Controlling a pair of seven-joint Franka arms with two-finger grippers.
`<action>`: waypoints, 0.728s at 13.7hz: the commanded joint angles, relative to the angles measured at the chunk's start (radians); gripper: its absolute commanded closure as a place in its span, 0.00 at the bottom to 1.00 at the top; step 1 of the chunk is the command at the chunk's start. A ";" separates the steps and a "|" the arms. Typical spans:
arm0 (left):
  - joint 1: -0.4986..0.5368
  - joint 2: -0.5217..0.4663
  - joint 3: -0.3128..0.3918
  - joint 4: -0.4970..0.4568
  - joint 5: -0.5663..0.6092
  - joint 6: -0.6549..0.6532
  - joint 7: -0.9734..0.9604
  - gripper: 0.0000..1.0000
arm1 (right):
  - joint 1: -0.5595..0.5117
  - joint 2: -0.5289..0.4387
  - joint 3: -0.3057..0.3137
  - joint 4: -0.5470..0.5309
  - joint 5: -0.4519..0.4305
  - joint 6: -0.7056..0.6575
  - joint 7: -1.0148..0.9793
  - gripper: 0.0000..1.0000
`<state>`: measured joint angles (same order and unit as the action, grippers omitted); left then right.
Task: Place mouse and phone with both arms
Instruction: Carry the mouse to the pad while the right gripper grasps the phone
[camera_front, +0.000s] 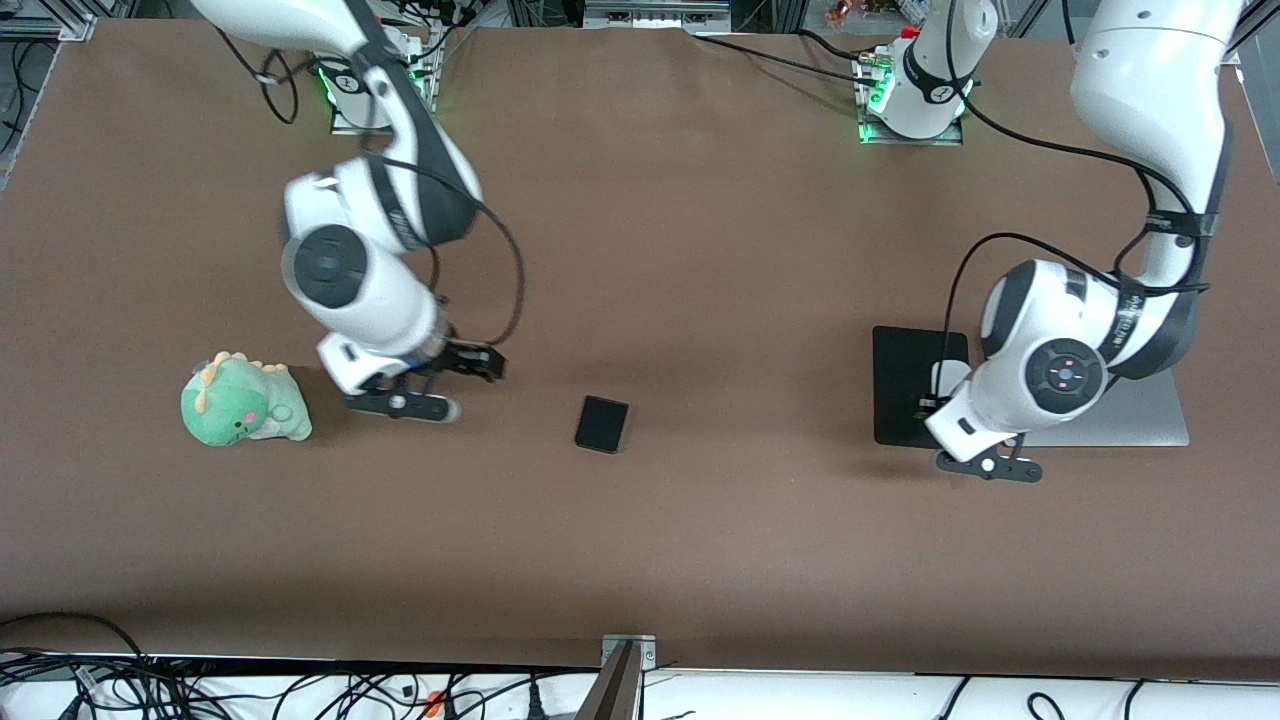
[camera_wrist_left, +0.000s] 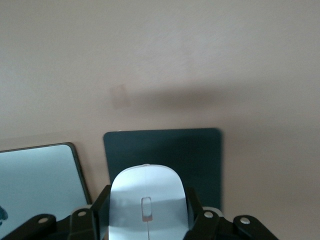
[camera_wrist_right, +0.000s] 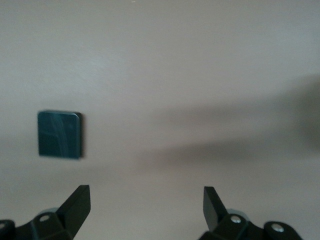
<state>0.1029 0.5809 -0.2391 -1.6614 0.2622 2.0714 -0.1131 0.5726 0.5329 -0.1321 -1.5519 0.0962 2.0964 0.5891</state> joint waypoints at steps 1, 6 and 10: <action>0.089 -0.030 -0.048 -0.186 -0.012 0.206 0.070 0.63 | 0.082 0.132 -0.011 0.038 0.005 0.153 0.136 0.00; 0.130 -0.030 -0.057 -0.336 -0.009 0.429 0.072 0.54 | 0.164 0.274 -0.011 0.079 0.004 0.336 0.206 0.00; 0.130 -0.024 -0.057 -0.331 -0.009 0.435 0.067 0.00 | 0.188 0.329 -0.011 0.133 -0.006 0.340 0.204 0.00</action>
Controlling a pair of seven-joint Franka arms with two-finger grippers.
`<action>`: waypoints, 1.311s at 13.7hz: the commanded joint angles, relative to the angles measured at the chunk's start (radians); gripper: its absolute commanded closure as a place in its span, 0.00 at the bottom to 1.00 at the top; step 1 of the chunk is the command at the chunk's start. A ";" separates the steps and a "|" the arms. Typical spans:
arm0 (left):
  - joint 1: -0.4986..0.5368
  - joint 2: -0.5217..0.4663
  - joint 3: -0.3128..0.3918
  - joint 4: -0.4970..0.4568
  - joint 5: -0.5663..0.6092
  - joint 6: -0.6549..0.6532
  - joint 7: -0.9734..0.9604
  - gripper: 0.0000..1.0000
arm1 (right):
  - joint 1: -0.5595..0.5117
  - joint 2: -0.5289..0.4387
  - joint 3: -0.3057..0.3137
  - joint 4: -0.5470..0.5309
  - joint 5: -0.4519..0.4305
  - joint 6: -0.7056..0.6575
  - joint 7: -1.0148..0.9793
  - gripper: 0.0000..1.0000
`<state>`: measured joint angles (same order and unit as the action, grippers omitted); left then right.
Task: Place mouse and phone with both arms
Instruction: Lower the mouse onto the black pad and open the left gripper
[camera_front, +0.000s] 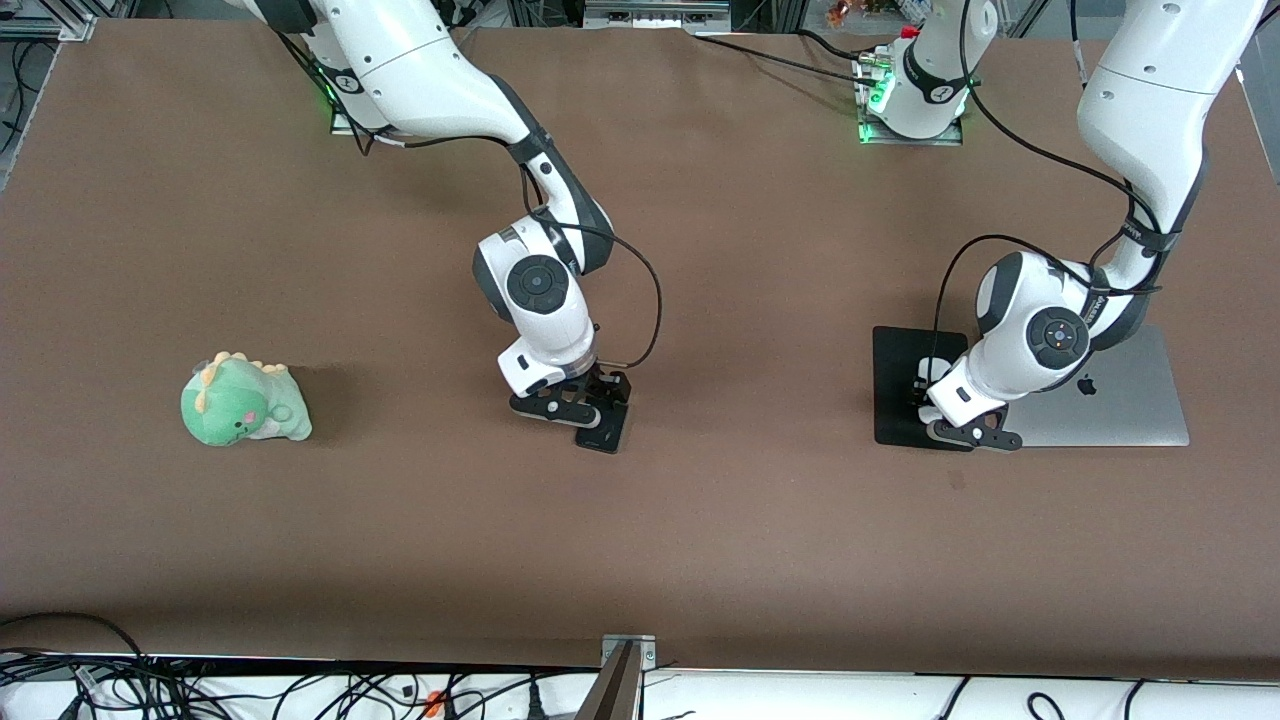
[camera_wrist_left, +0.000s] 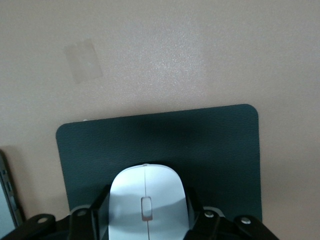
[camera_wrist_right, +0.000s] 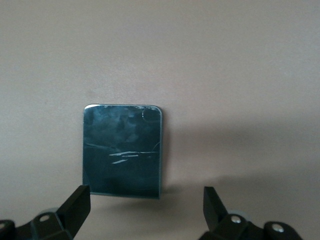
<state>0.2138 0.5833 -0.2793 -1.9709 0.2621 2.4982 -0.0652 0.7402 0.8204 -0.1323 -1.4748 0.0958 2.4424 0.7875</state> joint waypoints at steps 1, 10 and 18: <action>0.019 -0.028 -0.017 -0.020 -0.009 0.005 0.013 0.00 | 0.022 0.068 -0.010 0.086 -0.007 -0.006 0.002 0.00; 0.004 -0.088 -0.083 0.260 -0.003 -0.452 0.016 0.00 | 0.013 0.155 -0.013 0.166 -0.007 0.038 -0.008 0.00; -0.031 -0.108 -0.116 0.828 -0.015 -1.048 0.015 0.00 | 0.011 0.177 -0.015 0.165 -0.011 0.056 -0.025 0.11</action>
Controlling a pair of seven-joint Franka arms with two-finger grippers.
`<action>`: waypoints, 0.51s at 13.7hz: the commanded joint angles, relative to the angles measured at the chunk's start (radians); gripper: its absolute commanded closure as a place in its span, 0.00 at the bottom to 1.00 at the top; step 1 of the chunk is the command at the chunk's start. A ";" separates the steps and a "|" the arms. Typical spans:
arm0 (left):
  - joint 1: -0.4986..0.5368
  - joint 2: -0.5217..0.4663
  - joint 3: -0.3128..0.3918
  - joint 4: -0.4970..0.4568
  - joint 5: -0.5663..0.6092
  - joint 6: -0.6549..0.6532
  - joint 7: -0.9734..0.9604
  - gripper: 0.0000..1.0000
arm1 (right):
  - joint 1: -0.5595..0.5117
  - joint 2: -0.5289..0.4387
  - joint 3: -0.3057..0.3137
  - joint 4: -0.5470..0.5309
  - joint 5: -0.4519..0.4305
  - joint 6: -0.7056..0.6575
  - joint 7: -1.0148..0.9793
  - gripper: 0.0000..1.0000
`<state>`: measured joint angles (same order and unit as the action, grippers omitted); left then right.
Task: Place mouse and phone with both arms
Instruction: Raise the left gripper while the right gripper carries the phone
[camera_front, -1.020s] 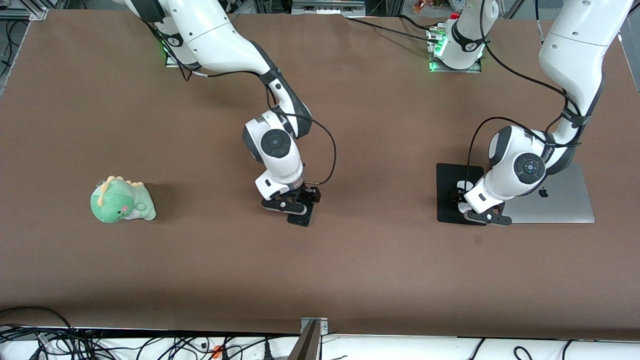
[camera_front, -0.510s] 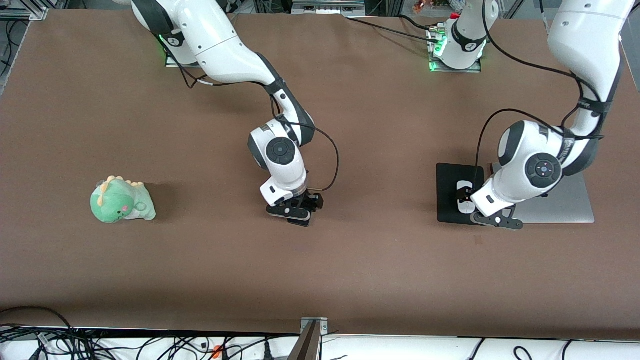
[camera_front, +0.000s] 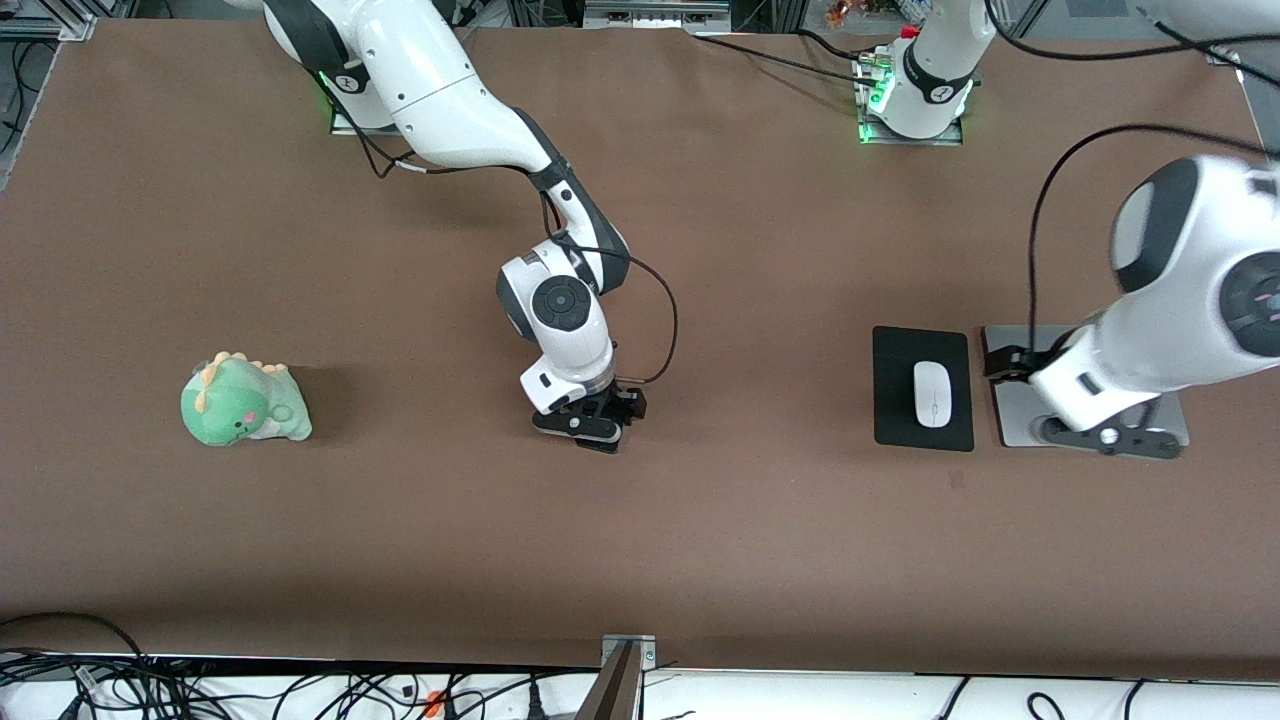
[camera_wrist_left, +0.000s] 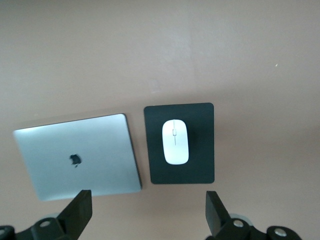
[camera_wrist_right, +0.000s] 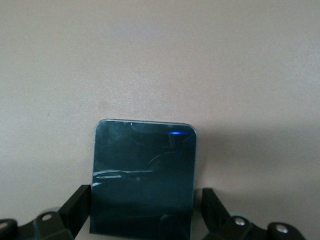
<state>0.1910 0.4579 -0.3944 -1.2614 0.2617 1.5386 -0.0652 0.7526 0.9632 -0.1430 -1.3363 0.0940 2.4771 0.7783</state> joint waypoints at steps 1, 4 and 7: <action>-0.008 0.016 -0.003 0.169 -0.013 -0.122 0.015 0.00 | -0.001 0.034 -0.004 0.026 -0.010 0.022 -0.017 0.15; 0.008 0.001 0.000 0.218 -0.015 -0.160 0.022 0.00 | -0.004 0.029 -0.007 0.026 -0.011 0.016 -0.028 0.32; 0.024 -0.005 0.002 0.217 -0.018 -0.161 0.024 0.00 | -0.025 -0.013 -0.010 0.026 -0.010 -0.062 -0.092 0.37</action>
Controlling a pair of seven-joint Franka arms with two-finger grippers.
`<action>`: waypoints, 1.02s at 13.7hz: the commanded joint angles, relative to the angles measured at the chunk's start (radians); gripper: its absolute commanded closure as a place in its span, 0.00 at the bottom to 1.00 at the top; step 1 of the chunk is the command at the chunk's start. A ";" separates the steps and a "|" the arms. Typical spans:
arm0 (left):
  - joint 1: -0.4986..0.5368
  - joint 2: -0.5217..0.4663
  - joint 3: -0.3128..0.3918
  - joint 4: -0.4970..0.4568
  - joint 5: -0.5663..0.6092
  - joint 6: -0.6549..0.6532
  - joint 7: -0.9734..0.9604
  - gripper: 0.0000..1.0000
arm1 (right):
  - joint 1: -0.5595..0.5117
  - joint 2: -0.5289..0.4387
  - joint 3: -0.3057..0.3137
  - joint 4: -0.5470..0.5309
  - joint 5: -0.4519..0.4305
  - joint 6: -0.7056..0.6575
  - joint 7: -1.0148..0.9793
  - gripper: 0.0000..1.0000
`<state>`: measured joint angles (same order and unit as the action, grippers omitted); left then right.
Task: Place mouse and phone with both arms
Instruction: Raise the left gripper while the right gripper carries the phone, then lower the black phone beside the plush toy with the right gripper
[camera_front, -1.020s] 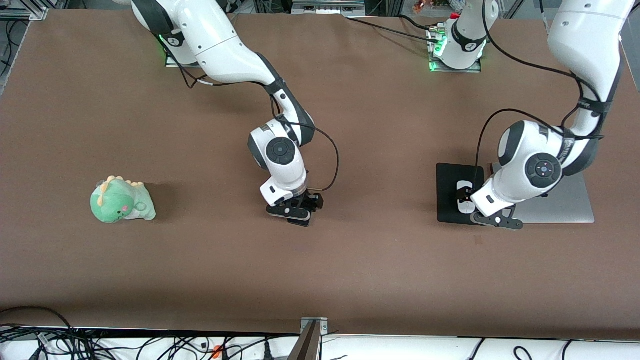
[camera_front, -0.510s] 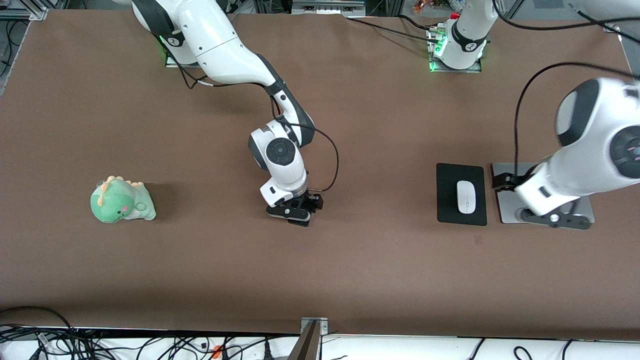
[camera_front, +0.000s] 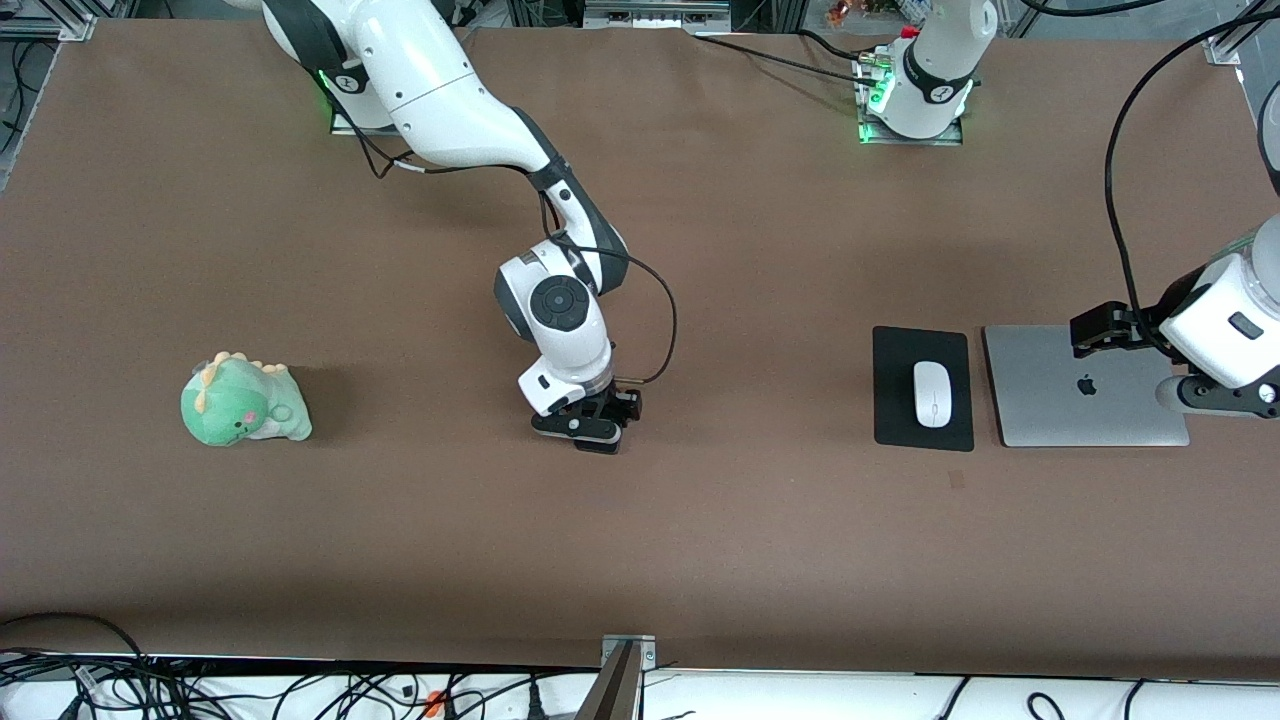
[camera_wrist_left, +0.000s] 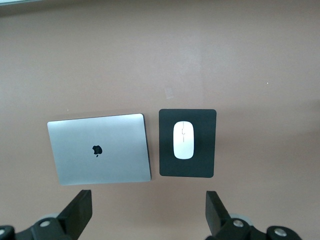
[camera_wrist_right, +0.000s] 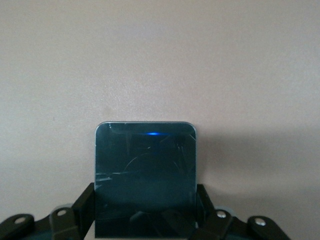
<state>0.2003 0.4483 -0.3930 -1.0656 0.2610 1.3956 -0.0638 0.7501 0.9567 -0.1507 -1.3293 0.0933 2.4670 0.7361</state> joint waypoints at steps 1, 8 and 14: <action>0.030 -0.011 0.003 0.013 -0.041 -0.018 0.022 0.00 | -0.044 -0.033 -0.003 0.019 -0.004 -0.112 -0.113 0.37; -0.103 -0.262 0.282 -0.348 -0.221 0.151 0.053 0.00 | -0.256 -0.193 -0.001 -0.056 0.013 -0.330 -0.545 0.37; -0.225 -0.395 0.387 -0.547 -0.218 0.255 0.068 0.00 | -0.367 -0.309 -0.001 -0.296 0.013 -0.258 -0.748 0.37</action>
<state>-0.0049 0.0763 -0.0227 -1.5689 0.0527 1.6233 -0.0104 0.4011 0.7337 -0.1700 -1.4936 0.0964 2.1586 0.0261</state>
